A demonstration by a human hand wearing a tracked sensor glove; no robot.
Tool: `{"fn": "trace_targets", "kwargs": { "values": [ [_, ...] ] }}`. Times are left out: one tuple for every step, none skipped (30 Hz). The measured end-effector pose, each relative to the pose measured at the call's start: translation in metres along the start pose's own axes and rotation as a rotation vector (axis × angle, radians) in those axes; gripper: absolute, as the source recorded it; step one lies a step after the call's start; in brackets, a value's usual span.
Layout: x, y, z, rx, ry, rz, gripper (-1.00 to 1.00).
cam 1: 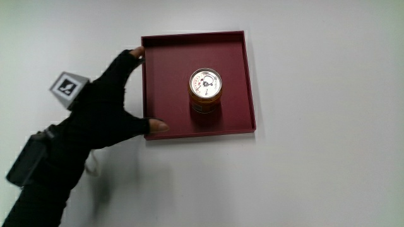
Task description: Pick red bull from plate
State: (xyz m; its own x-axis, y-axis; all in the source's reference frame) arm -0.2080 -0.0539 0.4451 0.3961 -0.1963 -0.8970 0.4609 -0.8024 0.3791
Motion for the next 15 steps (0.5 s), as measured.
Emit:
{"fn": "trace_targets", "kwargs": {
  "values": [
    [0.0, 0.003, -0.002, 0.006, 0.002, 0.001, 0.0],
    [-0.001, 0.006, -0.004, 0.0, -0.009, -0.001, 0.0],
    [-0.001, 0.009, -0.006, -0.006, -0.02, -0.004, 0.0],
    [0.001, 0.012, -0.009, -0.014, -0.035, 0.004, 0.0],
    [0.003, 0.014, -0.012, -0.022, -0.049, 0.013, 0.0],
    [-0.003, 0.021, -0.013, -0.013, -0.02, -0.043, 0.0],
    [-0.002, 0.023, -0.016, -0.018, -0.029, -0.025, 0.0],
    [-0.004, 0.027, -0.018, -0.015, -0.012, -0.008, 0.0],
    [-0.005, 0.03, -0.021, -0.022, -0.035, -0.033, 0.0],
    [-0.002, 0.032, -0.024, -0.018, -0.032, -0.011, 0.0],
    [-0.006, 0.037, -0.026, -0.027, -0.04, -0.03, 0.0],
    [-0.003, 0.038, -0.03, -0.028, -0.046, -0.005, 0.0],
    [-0.005, 0.041, -0.033, -0.033, -0.056, -0.027, 0.0],
    [-0.006, 0.044, -0.035, -0.034, -0.052, -0.029, 0.0],
    [-0.008, 0.046, -0.037, -0.028, -0.025, -0.023, 0.0]
  ]
}}
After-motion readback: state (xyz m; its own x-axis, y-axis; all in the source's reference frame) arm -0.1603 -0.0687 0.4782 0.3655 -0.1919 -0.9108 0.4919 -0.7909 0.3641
